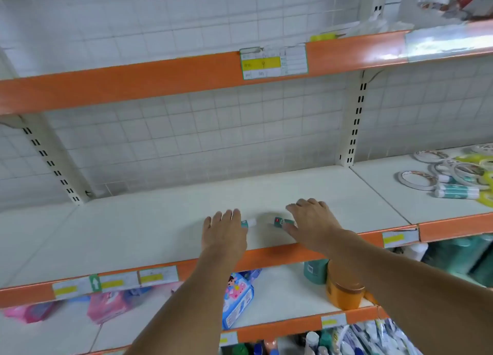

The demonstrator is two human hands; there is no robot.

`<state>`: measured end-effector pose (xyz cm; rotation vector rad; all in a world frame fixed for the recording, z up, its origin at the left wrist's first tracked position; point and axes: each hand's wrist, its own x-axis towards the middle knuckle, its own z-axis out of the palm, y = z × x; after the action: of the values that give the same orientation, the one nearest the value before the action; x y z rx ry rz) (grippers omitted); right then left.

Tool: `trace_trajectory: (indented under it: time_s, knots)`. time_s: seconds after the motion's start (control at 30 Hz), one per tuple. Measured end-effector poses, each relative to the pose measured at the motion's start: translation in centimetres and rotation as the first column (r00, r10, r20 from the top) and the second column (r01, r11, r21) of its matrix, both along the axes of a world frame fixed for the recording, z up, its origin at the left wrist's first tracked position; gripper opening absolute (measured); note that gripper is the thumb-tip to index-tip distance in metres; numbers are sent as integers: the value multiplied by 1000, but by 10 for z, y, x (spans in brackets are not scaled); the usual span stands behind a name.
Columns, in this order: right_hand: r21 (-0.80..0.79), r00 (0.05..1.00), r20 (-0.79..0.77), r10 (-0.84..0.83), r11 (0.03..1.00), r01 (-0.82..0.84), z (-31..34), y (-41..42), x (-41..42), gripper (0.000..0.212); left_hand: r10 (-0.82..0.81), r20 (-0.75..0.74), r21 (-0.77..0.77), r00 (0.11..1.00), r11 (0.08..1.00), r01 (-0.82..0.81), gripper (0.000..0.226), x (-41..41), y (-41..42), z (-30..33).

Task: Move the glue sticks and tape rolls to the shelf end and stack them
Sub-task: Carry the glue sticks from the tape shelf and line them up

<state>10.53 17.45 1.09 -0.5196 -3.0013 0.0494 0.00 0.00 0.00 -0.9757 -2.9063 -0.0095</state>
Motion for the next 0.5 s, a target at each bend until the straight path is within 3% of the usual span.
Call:
trace_trajectory:
  time_s: [0.23, 0.5]
  knots:
    - [-51, 999, 30, 39, 998, -37, -17, 2, -23, 34, -59, -4, -18, 998, 998, 59, 31, -13, 15, -8]
    - [-51, 999, -39, 23, 998, -25, -20, 2, -29, 26, -97, -26, 13, 995, 995, 97, 24, -14, 23, -4]
